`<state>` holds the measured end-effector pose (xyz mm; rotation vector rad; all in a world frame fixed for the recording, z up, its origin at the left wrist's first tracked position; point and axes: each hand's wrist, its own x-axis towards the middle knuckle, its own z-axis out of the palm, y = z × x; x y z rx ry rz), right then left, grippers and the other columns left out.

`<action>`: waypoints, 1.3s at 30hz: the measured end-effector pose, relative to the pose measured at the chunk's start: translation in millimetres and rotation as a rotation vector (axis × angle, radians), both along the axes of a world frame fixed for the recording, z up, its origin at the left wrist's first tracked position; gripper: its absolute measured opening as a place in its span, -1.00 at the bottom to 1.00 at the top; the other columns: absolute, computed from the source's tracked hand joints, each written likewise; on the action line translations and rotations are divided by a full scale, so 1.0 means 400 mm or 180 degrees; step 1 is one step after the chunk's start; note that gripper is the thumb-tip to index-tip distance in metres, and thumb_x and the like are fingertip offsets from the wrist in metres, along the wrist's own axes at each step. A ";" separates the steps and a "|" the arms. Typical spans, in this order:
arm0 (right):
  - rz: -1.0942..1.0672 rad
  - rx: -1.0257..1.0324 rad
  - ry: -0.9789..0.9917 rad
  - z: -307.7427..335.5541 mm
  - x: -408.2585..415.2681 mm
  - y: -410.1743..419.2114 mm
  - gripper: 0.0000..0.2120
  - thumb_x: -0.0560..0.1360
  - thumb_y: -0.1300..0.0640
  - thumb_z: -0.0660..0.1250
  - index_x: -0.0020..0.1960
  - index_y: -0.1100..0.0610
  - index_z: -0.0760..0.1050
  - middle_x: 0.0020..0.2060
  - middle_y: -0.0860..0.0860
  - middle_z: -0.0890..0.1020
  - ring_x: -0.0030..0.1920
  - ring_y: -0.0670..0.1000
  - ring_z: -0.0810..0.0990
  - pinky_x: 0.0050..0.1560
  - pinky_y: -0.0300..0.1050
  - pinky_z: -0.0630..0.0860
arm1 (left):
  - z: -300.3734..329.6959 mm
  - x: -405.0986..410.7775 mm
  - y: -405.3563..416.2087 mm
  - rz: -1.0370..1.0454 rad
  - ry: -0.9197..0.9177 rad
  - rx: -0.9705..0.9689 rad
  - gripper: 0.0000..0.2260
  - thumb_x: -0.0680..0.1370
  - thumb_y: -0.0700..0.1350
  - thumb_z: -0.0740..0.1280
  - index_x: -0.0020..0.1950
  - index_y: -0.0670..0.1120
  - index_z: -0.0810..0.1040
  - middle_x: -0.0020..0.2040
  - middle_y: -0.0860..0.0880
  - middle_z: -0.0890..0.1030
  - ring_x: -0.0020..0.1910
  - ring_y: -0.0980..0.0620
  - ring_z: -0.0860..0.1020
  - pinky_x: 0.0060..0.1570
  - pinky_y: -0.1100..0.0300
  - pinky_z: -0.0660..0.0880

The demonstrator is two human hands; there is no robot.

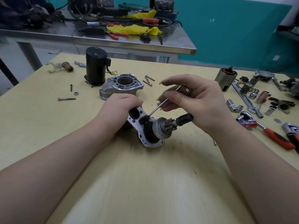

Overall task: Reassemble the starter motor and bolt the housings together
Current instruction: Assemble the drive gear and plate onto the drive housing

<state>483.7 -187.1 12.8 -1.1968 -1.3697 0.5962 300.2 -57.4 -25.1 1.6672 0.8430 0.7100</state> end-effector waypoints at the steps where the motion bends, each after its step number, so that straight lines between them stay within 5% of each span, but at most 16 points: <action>1: 0.0005 0.0004 0.0042 0.001 -0.002 0.000 -0.77 0.59 0.41 0.38 0.15 0.17 0.66 -0.11 0.21 0.76 -0.12 0.20 0.78 -0.05 0.01 0.73 | -0.002 -0.001 0.001 -0.0013 0.0034 0.0028 -0.74 0.52 -0.04 0.41 -0.38 0.10 0.71 -0.35 0.12 0.64 -0.32 0.20 0.59 -0.17 0.14 0.43; 8: -0.0075 0.0044 0.0031 -0.012 -0.022 0.020 -0.72 0.56 0.42 0.40 0.16 0.11 0.65 -0.04 0.22 0.74 -0.13 0.16 0.77 -0.04 -0.03 0.73 | -0.001 0.001 0.006 -0.0057 0.0151 0.0184 -0.57 0.63 -0.18 0.38 -0.44 0.08 0.65 -0.41 0.14 0.56 -0.35 0.19 0.51 -0.28 0.30 0.43; 21: -0.0102 0.0141 -0.0431 -0.015 -0.010 0.017 -0.75 0.56 0.41 0.43 0.17 0.17 0.66 -0.09 0.23 0.75 -0.11 0.14 0.77 -0.02 -0.06 0.72 | 0.006 -0.001 0.001 -0.0054 0.0197 0.0080 -0.56 0.64 -0.18 0.37 -0.43 0.09 0.67 -0.41 0.15 0.59 -0.36 0.21 0.54 -0.19 0.13 0.40; 26: 0.0217 -0.0454 -0.0857 0.022 0.014 0.002 -0.73 0.66 0.31 0.34 0.34 0.17 0.60 0.08 0.04 0.77 0.07 0.04 0.75 0.02 -0.08 0.68 | 0.012 0.000 -0.006 0.0026 0.0126 -0.0049 -0.67 0.55 -0.08 0.43 -0.43 0.04 0.63 -0.40 0.08 0.53 -0.33 0.08 0.49 -0.17 0.09 0.37; 32: 0.0691 -0.1205 -0.0698 0.055 0.000 -0.008 -0.61 0.74 0.31 0.14 0.55 0.21 0.41 0.26 0.03 0.71 0.24 0.07 0.67 0.14 -0.10 0.63 | 0.022 -0.006 -0.014 -0.0014 0.0098 0.0037 -0.77 0.42 0.03 0.36 -0.36 -0.07 0.52 -0.30 -0.06 0.41 -0.25 0.00 0.40 -0.14 0.02 0.29; 35: 0.0527 -0.1492 -0.1129 0.072 -0.009 0.001 -0.62 0.76 0.23 0.13 0.56 0.04 0.39 0.15 -0.07 0.73 0.12 -0.06 0.69 0.07 -0.13 0.62 | 0.019 -0.007 -0.011 0.0036 0.0092 0.0035 -0.73 0.40 0.03 0.37 -0.31 -0.17 0.52 -0.30 -0.07 0.42 -0.25 0.01 0.40 -0.14 0.03 0.30; 39: 0.0278 -0.1927 -0.2116 0.115 -0.011 0.024 -0.79 0.75 0.09 0.21 0.31 -0.13 0.50 -0.21 -0.07 0.59 -0.28 -0.18 0.49 -0.26 -0.30 0.47 | 0.015 -0.008 -0.009 0.0032 0.0109 -0.0038 -0.73 0.39 0.05 0.38 -0.28 -0.17 0.56 -0.31 -0.05 0.47 -0.29 0.04 0.44 -0.17 0.06 0.33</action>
